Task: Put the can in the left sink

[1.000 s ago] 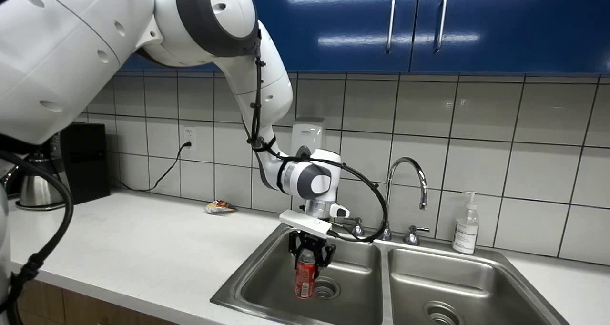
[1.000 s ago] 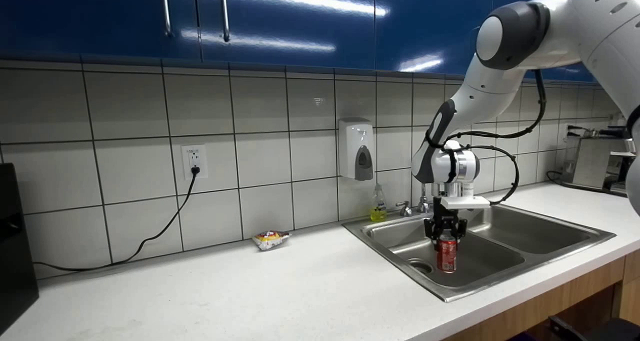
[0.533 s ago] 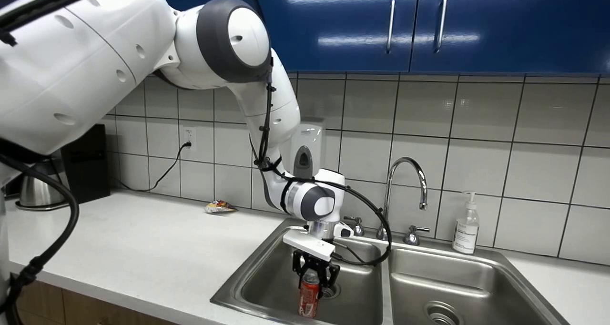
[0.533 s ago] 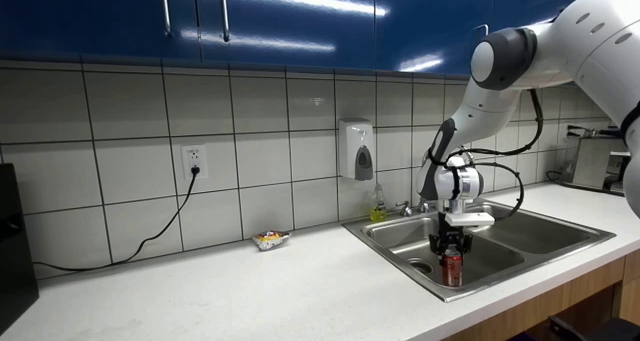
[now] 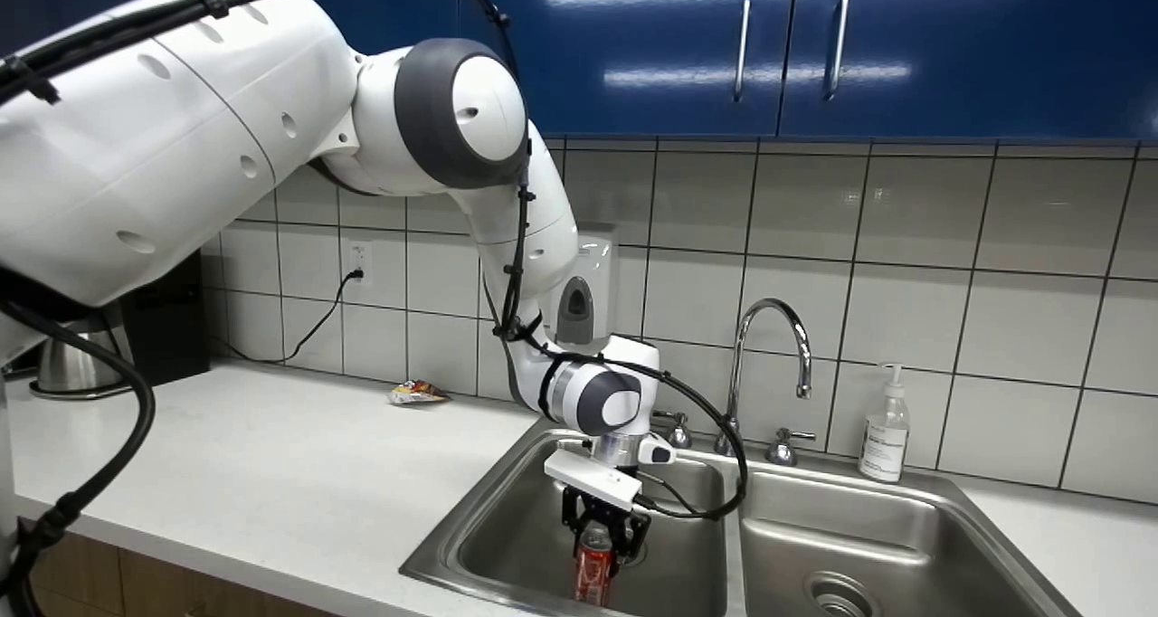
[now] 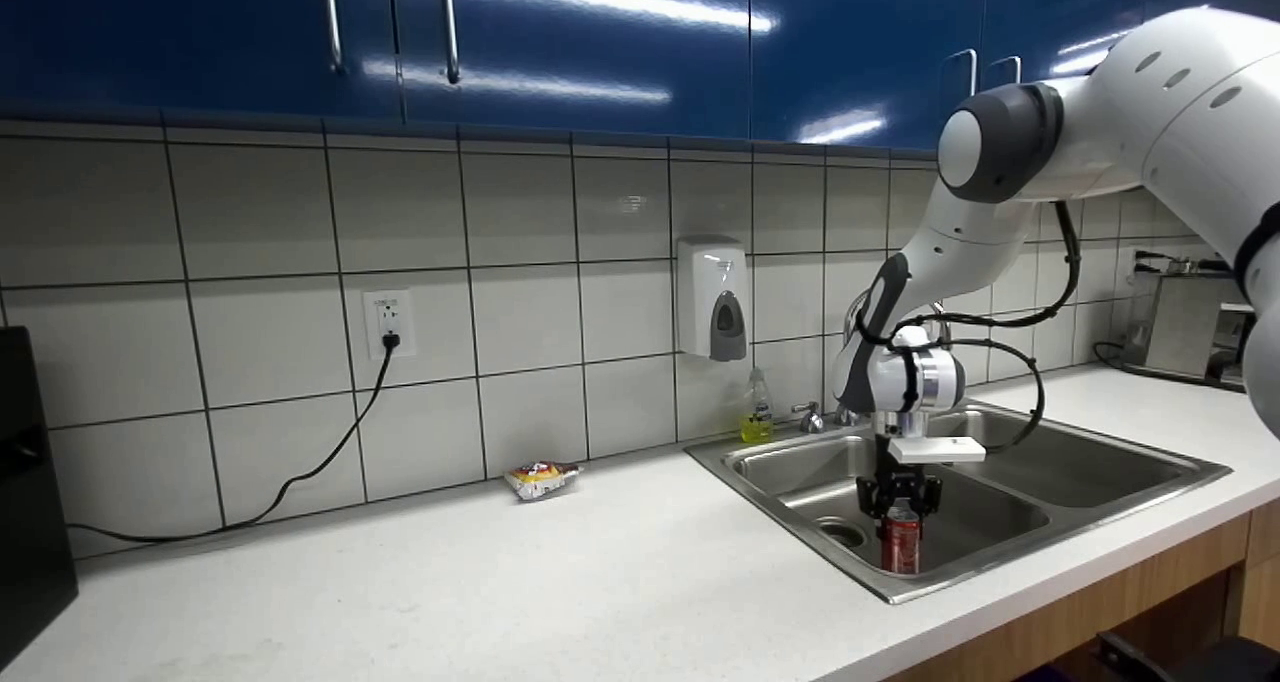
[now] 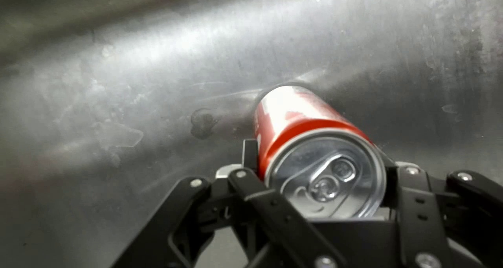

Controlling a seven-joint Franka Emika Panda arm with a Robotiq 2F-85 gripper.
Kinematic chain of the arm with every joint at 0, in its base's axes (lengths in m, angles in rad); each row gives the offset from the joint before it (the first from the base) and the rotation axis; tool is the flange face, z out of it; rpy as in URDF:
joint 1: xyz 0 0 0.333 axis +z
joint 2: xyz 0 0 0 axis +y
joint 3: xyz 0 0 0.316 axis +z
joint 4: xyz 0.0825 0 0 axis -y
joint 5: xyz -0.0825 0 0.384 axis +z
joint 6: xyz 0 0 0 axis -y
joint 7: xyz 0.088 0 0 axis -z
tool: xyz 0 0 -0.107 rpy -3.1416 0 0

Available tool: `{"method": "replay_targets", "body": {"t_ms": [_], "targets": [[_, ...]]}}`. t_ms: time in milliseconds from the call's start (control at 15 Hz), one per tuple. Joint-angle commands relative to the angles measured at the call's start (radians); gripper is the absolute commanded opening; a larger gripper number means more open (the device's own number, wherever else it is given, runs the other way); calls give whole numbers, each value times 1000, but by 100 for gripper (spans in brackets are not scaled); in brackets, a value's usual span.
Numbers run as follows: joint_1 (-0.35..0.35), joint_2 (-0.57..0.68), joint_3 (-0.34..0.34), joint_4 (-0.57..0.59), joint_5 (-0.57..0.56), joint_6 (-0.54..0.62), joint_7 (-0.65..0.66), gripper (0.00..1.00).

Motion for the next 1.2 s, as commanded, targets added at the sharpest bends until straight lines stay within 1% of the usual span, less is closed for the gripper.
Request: {"method": "replay_targets", "body": {"t_ms": [0,67,133,200,800,933,1133], "targets": [[-28,29,25,35,3,7,-3,91],[-28,24,27,32,2,2,-5,96],[-24,13,26,26,-1,-4,-1,99],[-22,-5,27,16,-1,-9,-1,100],[-12,-187,21,-29,1,-60,4,100],[-7,-229,16,-38,-14,-95,-13,100],[-6,-289,13,-55,-51,-197,-75,100]]}}
